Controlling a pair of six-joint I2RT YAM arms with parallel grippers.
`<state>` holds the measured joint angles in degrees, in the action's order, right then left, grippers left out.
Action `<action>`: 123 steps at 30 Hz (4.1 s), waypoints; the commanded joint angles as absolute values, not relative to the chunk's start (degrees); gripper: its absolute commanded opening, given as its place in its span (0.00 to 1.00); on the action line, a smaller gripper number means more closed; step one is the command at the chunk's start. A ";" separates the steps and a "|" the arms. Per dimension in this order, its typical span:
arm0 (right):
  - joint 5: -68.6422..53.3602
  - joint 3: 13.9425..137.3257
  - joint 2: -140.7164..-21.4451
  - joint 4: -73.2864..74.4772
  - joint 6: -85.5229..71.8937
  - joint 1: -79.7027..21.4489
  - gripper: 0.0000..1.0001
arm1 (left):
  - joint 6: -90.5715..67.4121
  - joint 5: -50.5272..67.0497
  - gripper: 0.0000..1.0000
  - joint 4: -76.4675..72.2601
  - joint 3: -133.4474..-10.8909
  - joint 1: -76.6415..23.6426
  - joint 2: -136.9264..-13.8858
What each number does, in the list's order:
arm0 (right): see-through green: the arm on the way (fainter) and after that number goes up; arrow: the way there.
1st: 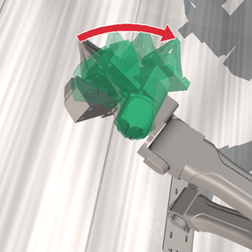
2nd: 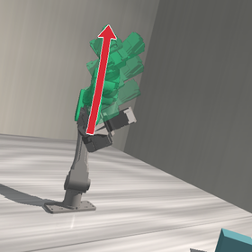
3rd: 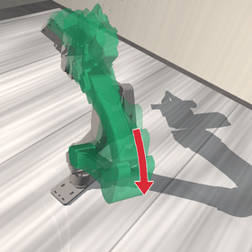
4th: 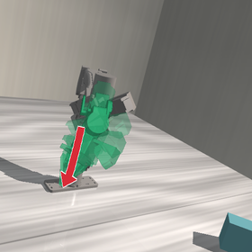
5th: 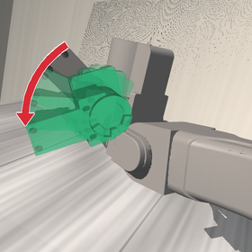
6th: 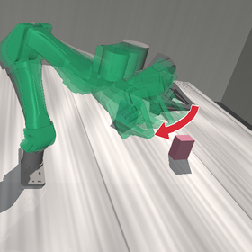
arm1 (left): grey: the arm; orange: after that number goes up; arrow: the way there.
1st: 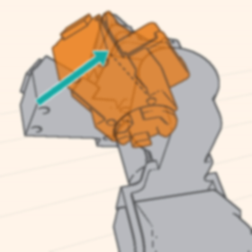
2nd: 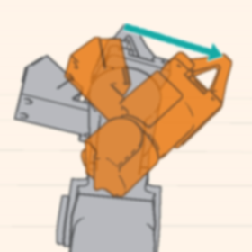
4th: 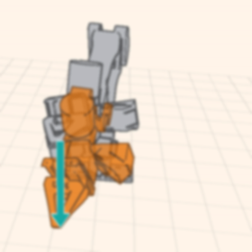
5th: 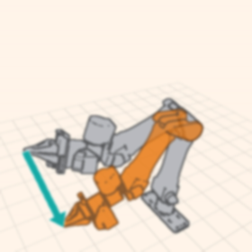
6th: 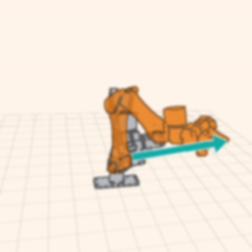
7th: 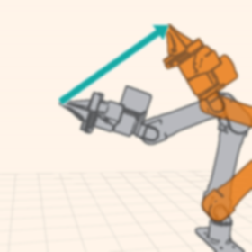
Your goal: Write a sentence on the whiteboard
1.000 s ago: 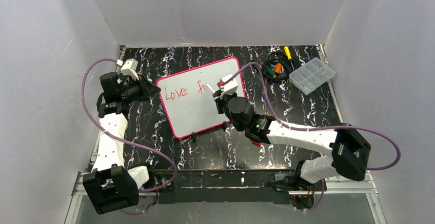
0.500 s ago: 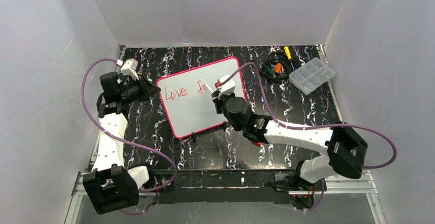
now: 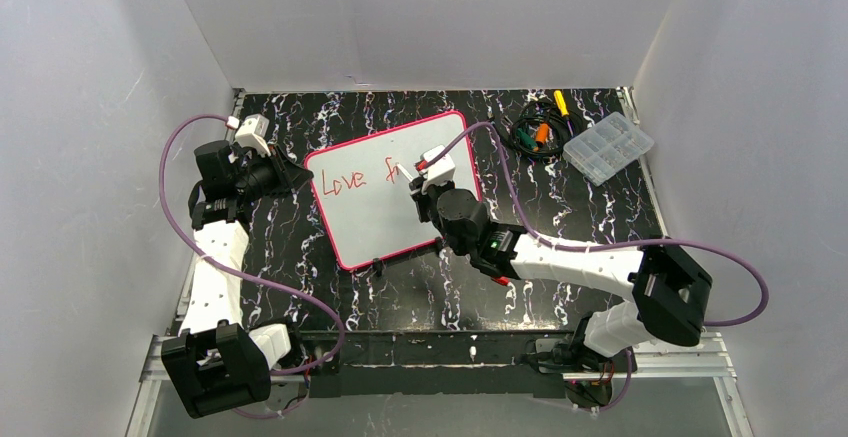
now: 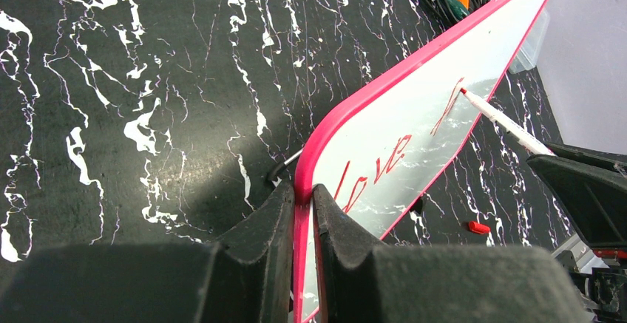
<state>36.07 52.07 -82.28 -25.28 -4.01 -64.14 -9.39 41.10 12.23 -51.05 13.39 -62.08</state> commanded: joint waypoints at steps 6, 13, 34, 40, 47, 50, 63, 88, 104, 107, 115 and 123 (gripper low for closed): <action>38.09 54.48 -82.62 -27.87 -3.07 -64.16 0.01 | -8.86 41.98 0.03 13.36 -50.80 13.38 -61.35; 38.65 54.28 -82.52 -27.77 -3.16 -64.16 0.01 | -8.80 41.92 0.03 13.36 -50.80 13.44 -61.31; 34.59 53.79 -75.35 -24.35 -2.77 -62.89 0.01 | -8.84 41.41 0.03 13.45 -50.80 13.42 -61.00; 32.16 54.43 -76.64 -24.84 -2.92 -60.97 0.01 | -8.79 41.48 0.03 13.45 -50.71 13.37 -61.04; 31.01 55.38 -78.70 -25.65 -2.82 -60.39 0.01 | -8.80 41.44 0.03 13.45 -50.71 13.39 -60.92; 30.51 56.00 -79.62 -25.77 -2.73 -60.21 0.01 | -8.83 41.45 0.03 13.45 -50.69 13.36 -61.00; 32.43 54.44 -80.67 -24.30 -3.36 -60.03 0.01 | -8.79 41.46 0.03 13.45 -50.71 13.41 -61.08; 35.16 48.86 -74.18 -16.99 -7.60 -61.17 0.01 | -8.80 41.39 0.03 13.45 -50.71 13.37 -61.09; 35.36 55.72 -78.48 -25.72 -1.18 -60.62 0.01 | -8.79 41.38 0.03 13.46 -50.80 13.38 -61.02; 35.16 56.37 -79.92 -25.79 -1.20 -60.39 0.01 | -8.79 41.41 0.03 13.45 -50.76 13.36 -61.02; 35.77 55.11 -80.35 -24.70 -2.20 -60.38 0.01 | -8.86 41.56 0.03 13.45 -50.87 13.37 -61.08; 35.30 52.41 -78.92 -22.17 -4.41 -60.38 0.01 | -8.79 41.44 0.03 13.45 -50.89 13.42 -61.03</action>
<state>34.37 53.60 -80.84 -22.48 -2.92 -60.71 -9.39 40.73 12.29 -51.05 13.39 -62.06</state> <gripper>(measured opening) 0.185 0.115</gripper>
